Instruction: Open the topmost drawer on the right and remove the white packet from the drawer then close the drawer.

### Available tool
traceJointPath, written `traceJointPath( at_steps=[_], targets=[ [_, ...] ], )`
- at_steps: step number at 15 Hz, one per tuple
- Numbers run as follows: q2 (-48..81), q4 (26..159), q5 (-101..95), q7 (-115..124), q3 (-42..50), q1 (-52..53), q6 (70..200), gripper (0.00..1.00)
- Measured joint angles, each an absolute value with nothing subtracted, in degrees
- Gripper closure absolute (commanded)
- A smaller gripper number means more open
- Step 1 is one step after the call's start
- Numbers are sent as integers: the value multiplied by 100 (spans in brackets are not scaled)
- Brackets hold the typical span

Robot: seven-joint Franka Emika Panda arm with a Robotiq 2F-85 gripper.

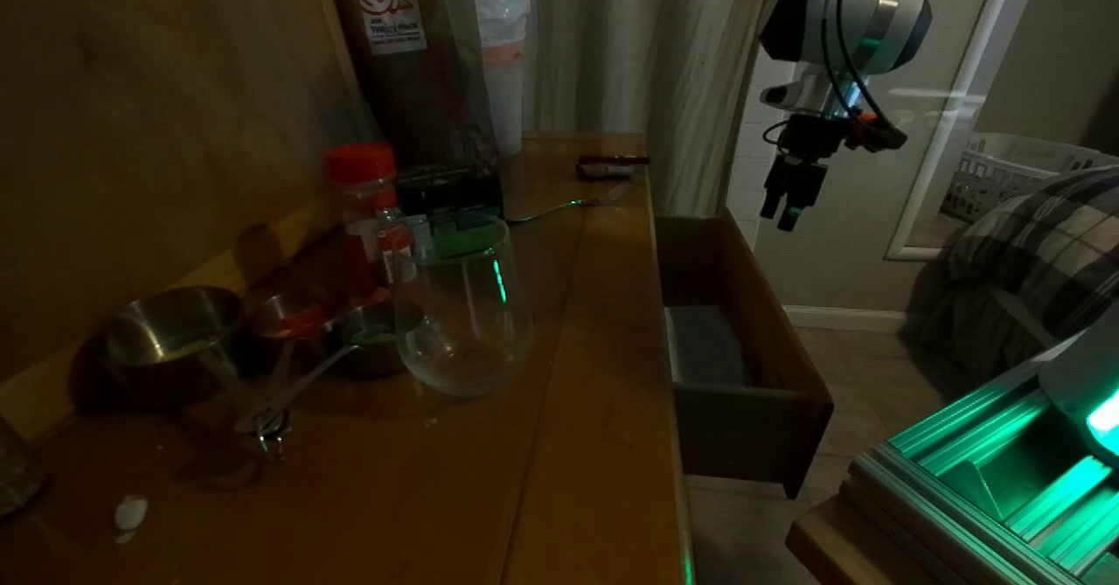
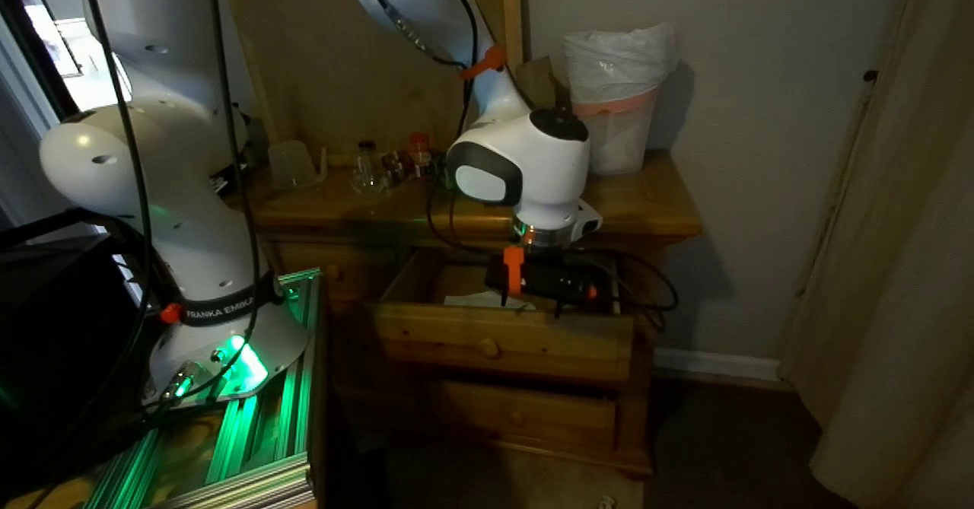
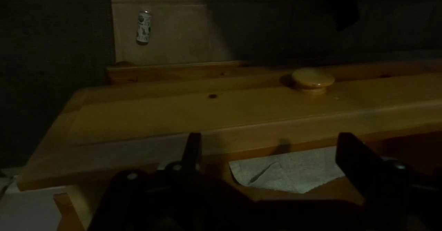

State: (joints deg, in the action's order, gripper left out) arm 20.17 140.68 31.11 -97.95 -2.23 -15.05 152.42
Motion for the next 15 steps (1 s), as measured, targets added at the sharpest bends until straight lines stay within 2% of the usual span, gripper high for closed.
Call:
traceJointPath(
  at_steps=[3, 6, 12, 13, 15],
  targets=[
    [2151, 14081, 3000, -9632, -611, -1198, 15496, 0],
    [2252, 14080, 2253, -8997, -568, -740, 15850, 0],
    [2183, 14069, -173, -7678, 495, -446, 15902, 0],
    [2184, 14065, -368, -7590, 582, -479, 15868, 22],
    [2242, 14061, -406, -7579, 500, -660, 15801, 34]
  ],
)
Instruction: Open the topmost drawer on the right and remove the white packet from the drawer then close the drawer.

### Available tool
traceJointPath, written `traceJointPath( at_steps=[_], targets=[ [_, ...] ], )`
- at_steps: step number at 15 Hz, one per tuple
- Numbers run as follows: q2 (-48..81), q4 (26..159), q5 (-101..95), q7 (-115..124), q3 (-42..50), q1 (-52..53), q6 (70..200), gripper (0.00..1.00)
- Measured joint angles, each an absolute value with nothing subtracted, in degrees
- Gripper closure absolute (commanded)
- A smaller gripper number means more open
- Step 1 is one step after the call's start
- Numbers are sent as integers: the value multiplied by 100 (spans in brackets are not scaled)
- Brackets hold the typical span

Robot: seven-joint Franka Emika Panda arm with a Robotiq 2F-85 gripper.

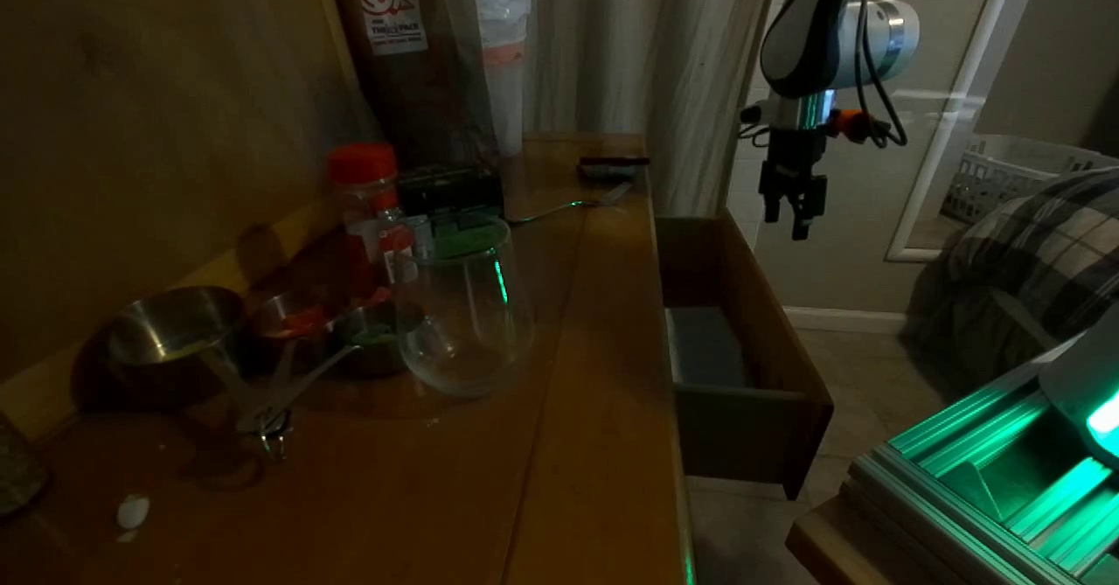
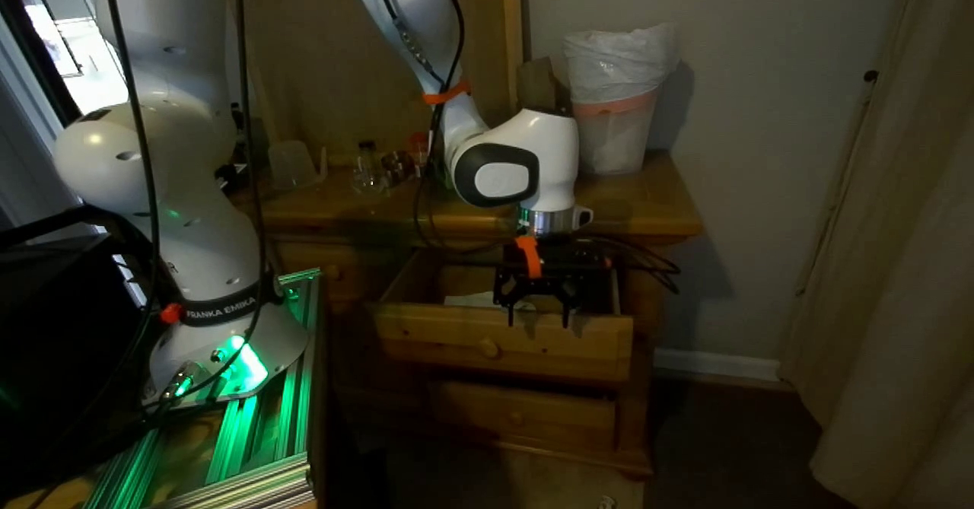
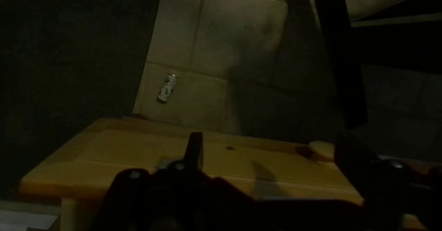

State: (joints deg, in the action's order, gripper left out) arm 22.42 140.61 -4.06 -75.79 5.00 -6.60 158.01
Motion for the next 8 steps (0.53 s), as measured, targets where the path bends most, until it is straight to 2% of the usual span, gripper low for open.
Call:
traceJointPath(
  at_steps=[8],
  targets=[
    [3093, 13790, -224, -7579, -459, -1425, 15940, 91]
  ],
)
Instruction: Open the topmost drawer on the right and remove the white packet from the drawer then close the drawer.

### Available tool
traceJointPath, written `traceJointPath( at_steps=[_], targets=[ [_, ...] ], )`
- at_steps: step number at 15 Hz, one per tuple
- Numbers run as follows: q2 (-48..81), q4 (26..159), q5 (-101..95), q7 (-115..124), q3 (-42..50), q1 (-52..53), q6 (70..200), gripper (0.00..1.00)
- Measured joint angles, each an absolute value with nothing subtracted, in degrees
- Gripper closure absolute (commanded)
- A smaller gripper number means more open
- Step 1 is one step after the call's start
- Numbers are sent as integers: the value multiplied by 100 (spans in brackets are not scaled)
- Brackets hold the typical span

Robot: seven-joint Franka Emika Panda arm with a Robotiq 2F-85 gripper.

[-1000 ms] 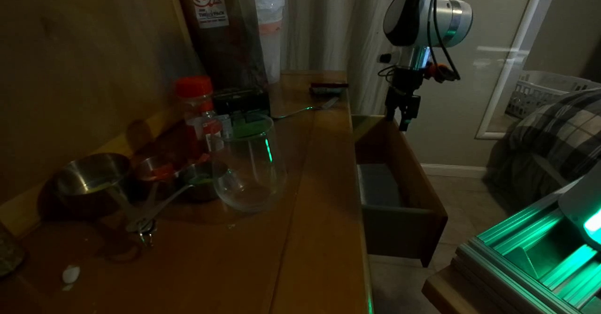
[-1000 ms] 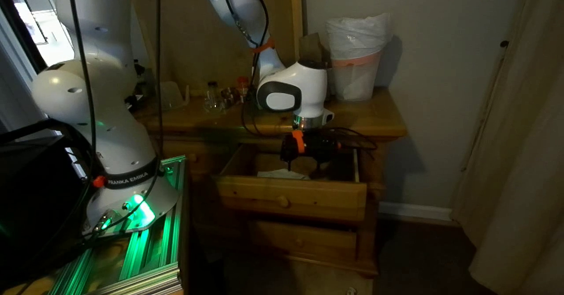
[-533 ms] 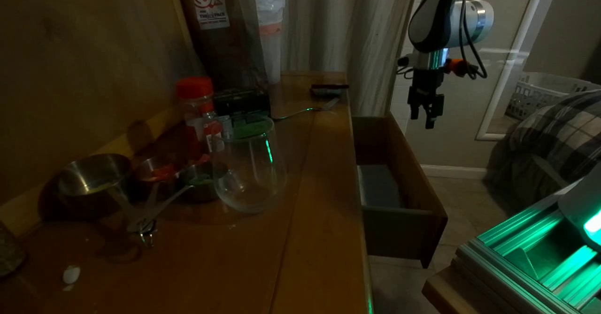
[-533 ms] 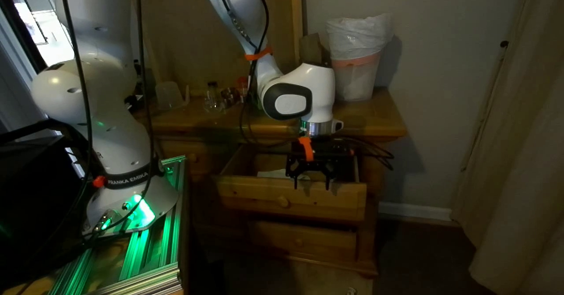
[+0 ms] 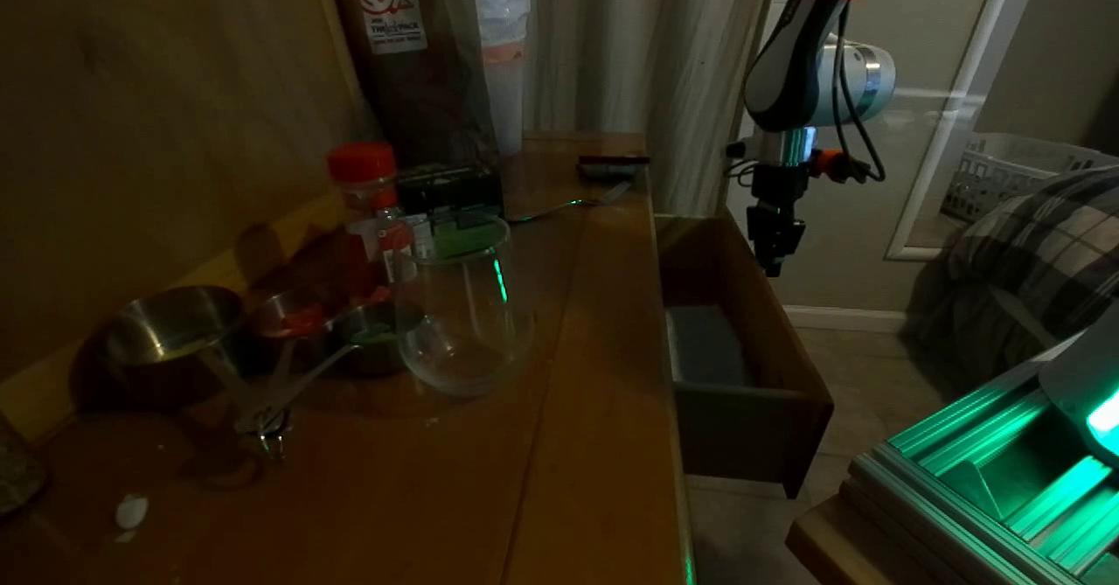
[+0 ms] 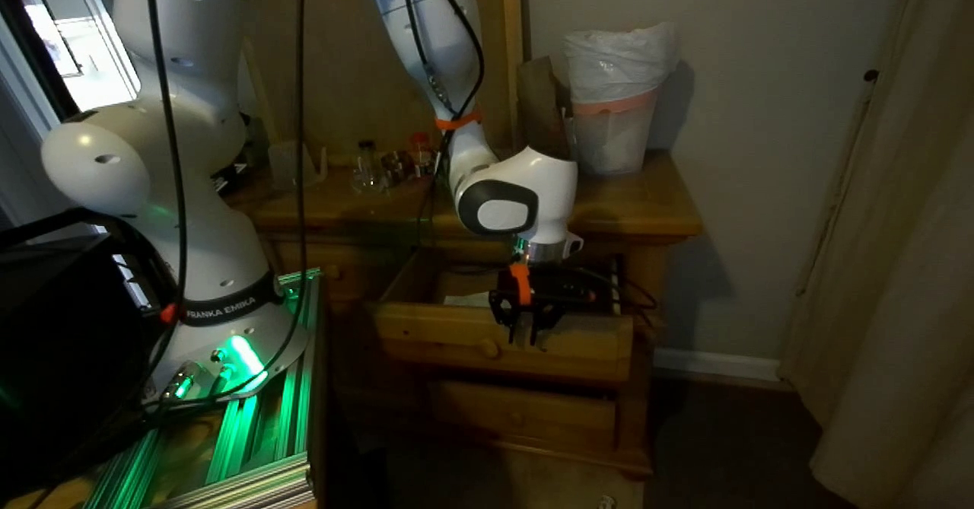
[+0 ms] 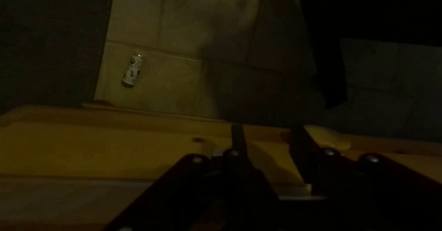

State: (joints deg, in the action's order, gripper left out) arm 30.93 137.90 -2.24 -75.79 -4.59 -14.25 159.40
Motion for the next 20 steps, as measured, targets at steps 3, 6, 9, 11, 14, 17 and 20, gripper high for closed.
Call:
traceJointPath(
  at_steps=[3, 6, 9, 11, 14, 17, 20],
  targets=[
    [3260, 13678, 108, -7615, -876, -1847, 15962, 100],
    [3389, 13596, 577, -7732, -1426, -2386, 15962, 100],
    [3580, 13460, 1051, -7834, -2022, -2792, 15964, 100],
    [3751, 13335, 1331, -7861, -2393, -2932, 15964, 100],
    [4082, 13144, 1652, -7928, -2868, -3062, 15963, 100],
    [4493, 12916, 1792, -8010, -3238, -3178, 15965, 100],
    [4848, 12700, 1794, -8054, -3469, -3278, 16005, 100]
  ],
)
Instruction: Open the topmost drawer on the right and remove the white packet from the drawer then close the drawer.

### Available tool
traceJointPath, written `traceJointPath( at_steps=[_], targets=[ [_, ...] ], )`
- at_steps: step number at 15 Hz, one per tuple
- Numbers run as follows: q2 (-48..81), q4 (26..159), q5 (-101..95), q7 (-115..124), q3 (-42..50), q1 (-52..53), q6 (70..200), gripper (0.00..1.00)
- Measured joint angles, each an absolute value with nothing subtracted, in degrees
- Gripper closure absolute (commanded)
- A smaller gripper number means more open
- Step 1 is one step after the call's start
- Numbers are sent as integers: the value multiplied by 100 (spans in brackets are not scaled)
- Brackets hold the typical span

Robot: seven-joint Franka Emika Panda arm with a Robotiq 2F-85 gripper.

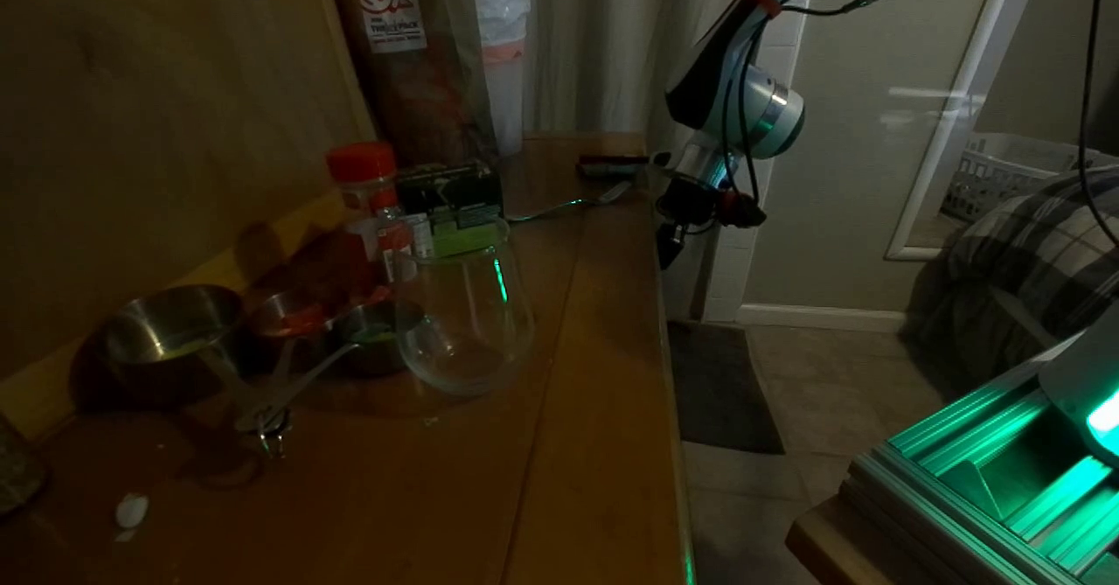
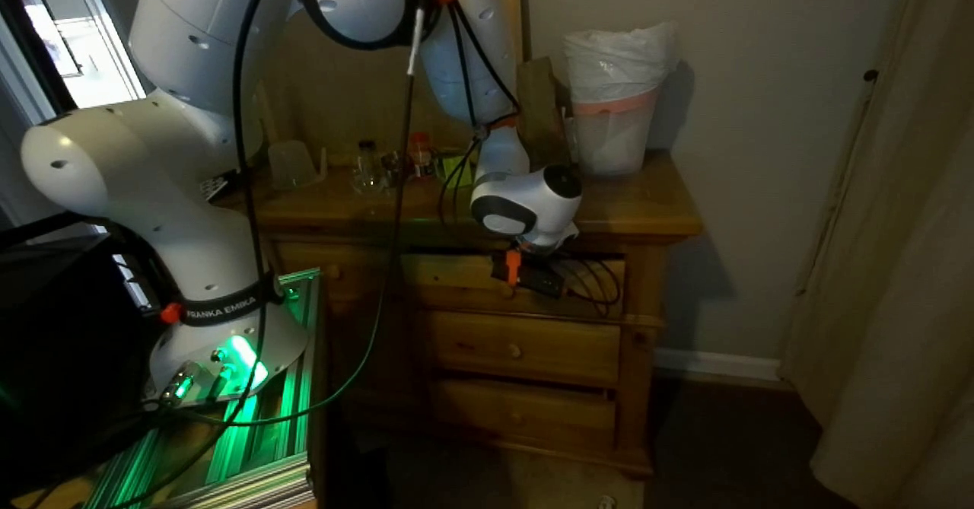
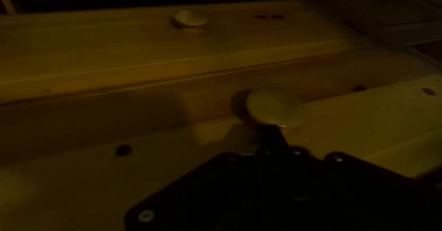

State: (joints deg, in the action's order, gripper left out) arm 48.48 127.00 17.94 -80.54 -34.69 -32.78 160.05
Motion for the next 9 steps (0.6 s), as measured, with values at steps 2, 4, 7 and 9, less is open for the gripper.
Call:
traceJointPath(
  at_steps=[2, 4, 7, 9],
  targets=[
    [4996, 12621, 1794, -8078, -3610, -3410, 16048, 100],
    [5087, 12571, 1787, -8117, -3704, -3551, 16117, 91],
    [5016, 12523, 1665, -8111, -3527, -3566, 16228, 60],
    [4814, 12528, 1479, -8085, -3240, -3528, 16220, 46]
  ],
)
